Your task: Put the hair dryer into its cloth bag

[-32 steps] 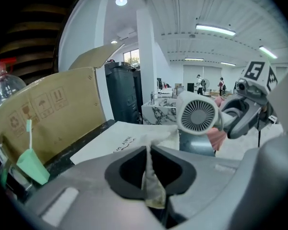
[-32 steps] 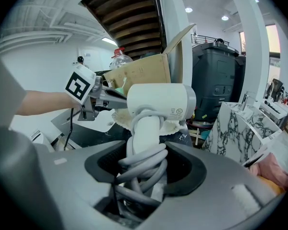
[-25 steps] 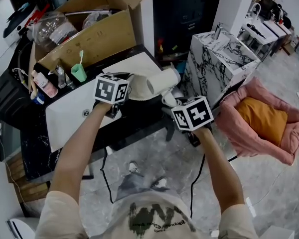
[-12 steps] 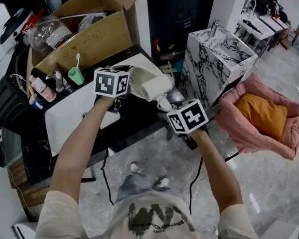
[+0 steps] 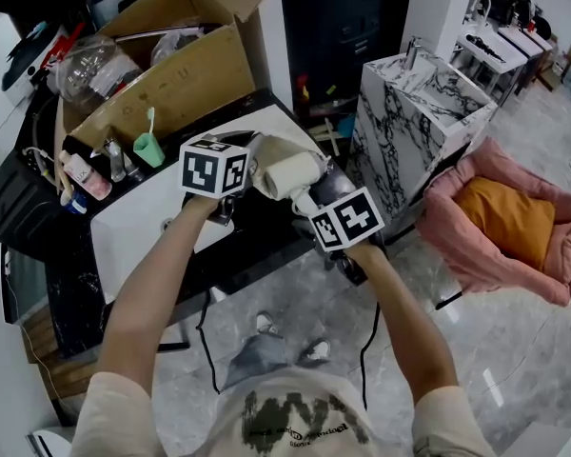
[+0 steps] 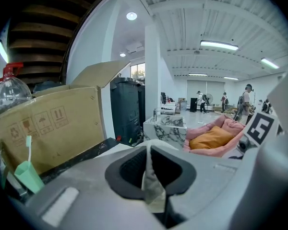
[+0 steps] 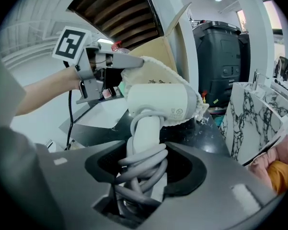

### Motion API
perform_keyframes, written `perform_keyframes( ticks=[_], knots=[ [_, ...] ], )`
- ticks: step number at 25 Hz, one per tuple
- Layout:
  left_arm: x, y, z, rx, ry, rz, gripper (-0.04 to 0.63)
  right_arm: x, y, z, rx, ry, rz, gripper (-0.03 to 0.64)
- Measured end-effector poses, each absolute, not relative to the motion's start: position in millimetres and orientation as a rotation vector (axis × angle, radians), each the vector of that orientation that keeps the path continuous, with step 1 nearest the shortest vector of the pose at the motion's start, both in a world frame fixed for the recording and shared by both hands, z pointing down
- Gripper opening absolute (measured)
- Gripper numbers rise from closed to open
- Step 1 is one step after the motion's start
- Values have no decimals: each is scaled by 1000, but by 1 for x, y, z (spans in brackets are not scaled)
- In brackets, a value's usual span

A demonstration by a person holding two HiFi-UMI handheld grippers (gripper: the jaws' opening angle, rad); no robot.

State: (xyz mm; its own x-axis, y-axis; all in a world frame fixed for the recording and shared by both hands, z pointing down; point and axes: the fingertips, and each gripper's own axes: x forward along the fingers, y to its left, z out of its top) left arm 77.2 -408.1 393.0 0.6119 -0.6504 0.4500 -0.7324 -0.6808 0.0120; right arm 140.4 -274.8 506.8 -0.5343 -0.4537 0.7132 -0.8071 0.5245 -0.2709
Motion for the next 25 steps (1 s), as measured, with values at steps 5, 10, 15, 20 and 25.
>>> perform_keyframes(
  ticks=[5, 10, 15, 20, 25],
  knots=[
    [84, -399, 396, 2682, -1047, 639, 31, 135, -291, 512, 1002, -2179, 805, 249],
    [86, -392, 401, 2709, -964, 675, 30, 134, -309, 509, 970, -2169, 800, 250],
    [88, -388, 404, 2729, -902, 691, 29, 133, -327, 504, 950, -2149, 782, 250],
    [89, -384, 408, 2748, -850, 708, 29, 130, -341, 508, 919, -2123, 766, 250],
    [85, -382, 415, 2739, -809, 710, 29, 127, -355, 511, 898, -2108, 785, 250]
  ],
)
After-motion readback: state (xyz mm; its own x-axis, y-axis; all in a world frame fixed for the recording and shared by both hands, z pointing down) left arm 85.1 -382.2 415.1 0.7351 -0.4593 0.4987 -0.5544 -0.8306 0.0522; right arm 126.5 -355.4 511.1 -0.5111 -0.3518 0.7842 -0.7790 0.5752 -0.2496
